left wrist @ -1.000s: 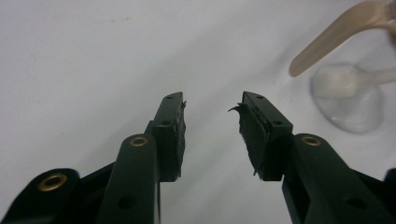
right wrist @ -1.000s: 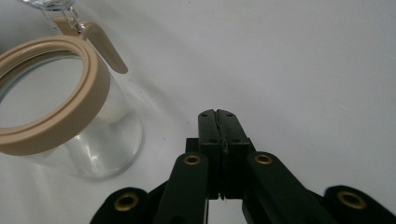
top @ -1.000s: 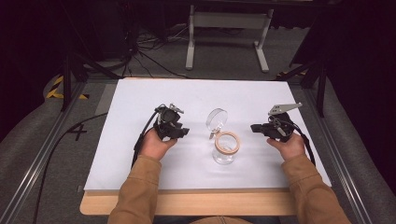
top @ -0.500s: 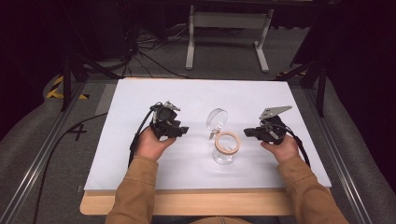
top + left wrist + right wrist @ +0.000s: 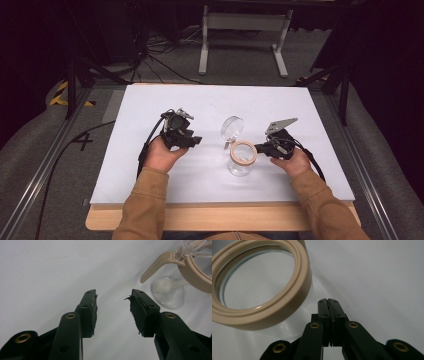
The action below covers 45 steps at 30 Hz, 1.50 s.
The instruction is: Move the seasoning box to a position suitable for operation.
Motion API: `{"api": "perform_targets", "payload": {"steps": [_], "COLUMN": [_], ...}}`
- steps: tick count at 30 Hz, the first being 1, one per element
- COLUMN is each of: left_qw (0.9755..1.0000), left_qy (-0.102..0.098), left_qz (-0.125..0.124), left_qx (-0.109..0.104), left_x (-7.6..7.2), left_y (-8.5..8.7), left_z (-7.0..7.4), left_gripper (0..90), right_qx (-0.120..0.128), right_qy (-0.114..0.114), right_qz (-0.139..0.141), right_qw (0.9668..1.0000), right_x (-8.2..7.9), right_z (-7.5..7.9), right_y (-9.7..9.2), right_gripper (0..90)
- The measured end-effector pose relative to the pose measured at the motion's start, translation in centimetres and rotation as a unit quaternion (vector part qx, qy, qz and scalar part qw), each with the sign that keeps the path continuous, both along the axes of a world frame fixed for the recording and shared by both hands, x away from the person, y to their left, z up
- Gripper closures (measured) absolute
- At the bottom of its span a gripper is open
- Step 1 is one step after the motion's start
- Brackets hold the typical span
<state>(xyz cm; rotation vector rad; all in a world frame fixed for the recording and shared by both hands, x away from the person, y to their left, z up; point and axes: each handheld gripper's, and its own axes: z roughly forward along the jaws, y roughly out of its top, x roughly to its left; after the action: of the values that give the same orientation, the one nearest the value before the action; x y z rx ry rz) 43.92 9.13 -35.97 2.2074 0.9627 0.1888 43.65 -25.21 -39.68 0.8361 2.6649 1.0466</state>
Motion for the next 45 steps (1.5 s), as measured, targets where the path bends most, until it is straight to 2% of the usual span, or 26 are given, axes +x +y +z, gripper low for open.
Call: {"api": "perform_targets", "payload": {"steps": [5,12,13,17,20,22,24,28,32,35,38,41,45], "left_qw": [0.9999,0.9994,0.9989,0.9982,0.9985,0.9992,0.9992,0.9990,0.9989,0.9984,0.9970,0.9960,0.9959], "left_qy": [0.004,0.019,0.035,0.046,0.038,0.020,0.011,0.007,0.010,0.029,0.045,0.047,0.046], "left_qz": [-0.006,-0.003,-0.006,-0.006,-0.008,-0.015,-0.023,-0.027,-0.026,-0.030,-0.047,-0.065,-0.065], "left_qx": [-0.012,-0.028,-0.030,-0.037,-0.038,-0.032,-0.032,-0.034,-0.038,-0.039,-0.041,-0.040,-0.042], "left_x": [0.1,0.2,0.5,0.8,0.9,0.8,0.9,1.1,1.3,1.5,1.7,1.7,1.7], "left_y": [0.3,0.3,0.5,0.6,0.6,0.4,0.3,0.2,0.1,-0.2,-0.5,-0.6,-0.7], "left_z": [0.1,0.0,0.0,0.0,0.1,0.3,0.4,0.5,0.5,0.5,0.4,0.4,0.5], "left_gripper": [56.9,57.8,57.8,58.2,58.4,59.4,62.2,65.1,67.7,70.7,72.9,72.9,72.9], "right_qx": [-0.017,-0.013,-0.017,-0.021,-0.024,-0.023,-0.024,-0.030,-0.039,-0.041,-0.047,-0.051,-0.048], "right_qy": [0.003,0.011,0.016,0.019,0.022,0.025,0.028,0.027,0.026,0.027,0.029,0.031,0.035], "right_qz": [0.007,0.007,0.006,0.008,0.010,0.014,0.020,0.025,0.034,0.047,0.056,0.062,0.073], "right_qw": [0.9998,0.9998,0.9997,0.9996,0.9994,0.9993,0.9991,0.9989,0.9983,0.9977,0.9969,0.9963,0.9956], "right_x": [-0.3,-0.2,-0.2,-0.4,-0.6,-0.8,-1.1,-1.6,-2.3,-2.7,-3.0,-3.3,-3.5], "right_z": [-0.3,-0.4,-0.5,-0.5,-0.6,-0.6,-0.8,-0.9,-0.9,-1.0,-1.1,-1.3,-1.6], "right_y": [0.6,0.5,0.6,0.5,0.6,0.6,0.6,0.8,1.2,1.4,1.6,2.0,2.1], "right_gripper": [89.1,89.2,89.2,89.2,89.2,89.2,89.2,89.2,89.2,89.2,89.2,89.1,89.0]}}
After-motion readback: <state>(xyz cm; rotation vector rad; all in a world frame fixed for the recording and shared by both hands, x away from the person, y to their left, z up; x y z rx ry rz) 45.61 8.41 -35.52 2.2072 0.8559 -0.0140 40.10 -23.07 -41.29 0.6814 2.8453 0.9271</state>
